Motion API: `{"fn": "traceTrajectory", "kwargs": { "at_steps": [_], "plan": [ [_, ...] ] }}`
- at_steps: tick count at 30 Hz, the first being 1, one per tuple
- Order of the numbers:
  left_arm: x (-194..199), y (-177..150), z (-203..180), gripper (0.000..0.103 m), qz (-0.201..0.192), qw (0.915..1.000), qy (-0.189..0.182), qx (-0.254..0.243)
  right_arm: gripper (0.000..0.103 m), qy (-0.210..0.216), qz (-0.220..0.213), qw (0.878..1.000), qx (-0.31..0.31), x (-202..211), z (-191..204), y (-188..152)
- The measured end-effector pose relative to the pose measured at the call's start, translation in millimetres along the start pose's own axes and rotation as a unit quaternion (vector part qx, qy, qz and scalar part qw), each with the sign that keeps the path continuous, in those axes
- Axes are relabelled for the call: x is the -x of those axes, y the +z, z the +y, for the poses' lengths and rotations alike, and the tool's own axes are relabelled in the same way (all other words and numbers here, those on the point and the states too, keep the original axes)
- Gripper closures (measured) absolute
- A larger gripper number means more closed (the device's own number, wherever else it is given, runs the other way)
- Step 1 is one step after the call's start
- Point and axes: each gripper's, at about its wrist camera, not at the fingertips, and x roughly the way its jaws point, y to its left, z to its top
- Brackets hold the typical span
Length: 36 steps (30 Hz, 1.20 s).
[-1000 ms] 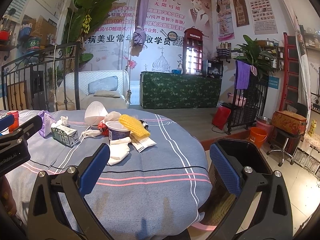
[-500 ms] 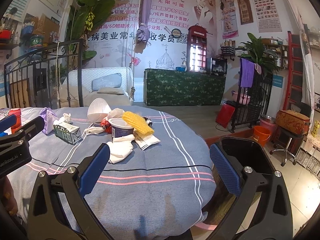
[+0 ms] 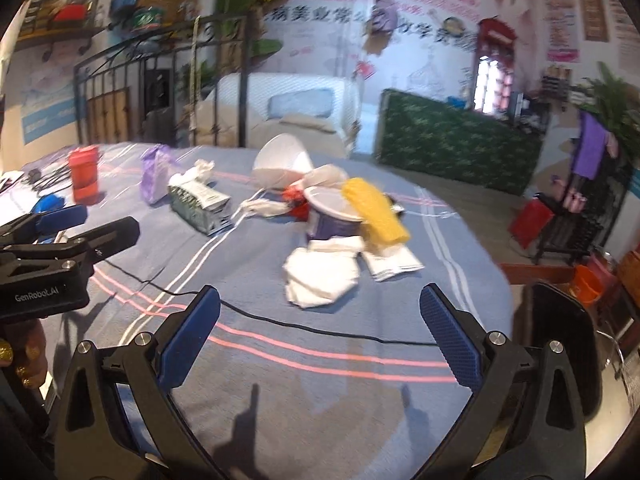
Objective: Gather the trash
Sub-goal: 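Grasp the green milk carton with the right tool while the left tool grasps the purple bag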
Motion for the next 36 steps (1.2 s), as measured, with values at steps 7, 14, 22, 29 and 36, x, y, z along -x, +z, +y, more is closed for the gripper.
{"fn": "traceTrajectory", "kwargs": {
  "at_steps": [7,14,22,29,36],
  "plan": [
    [-23,14,33,0.006,0.049,0.9985,0.015,0.018,0.005,0.11,0.068,0.991,0.022,-58,26,35],
    [-45,34,68,0.006,0.091,0.994,0.018,0.058,0.01,0.173,0.102,0.977,0.076,-114,62,75],
    [-55,61,124,0.006,0.101,0.9888,0.048,0.099,0.017,0.208,0.139,0.964,0.088,-168,81,113],
    [-74,90,157,0.006,0.116,0.9817,0.043,0.145,0.021,0.214,0.186,0.948,0.148,-224,124,125],
    [-101,106,164,0.006,0.134,0.9753,0.028,0.173,0.035,0.191,0.216,0.935,0.205,-264,154,110]
  ]
}}
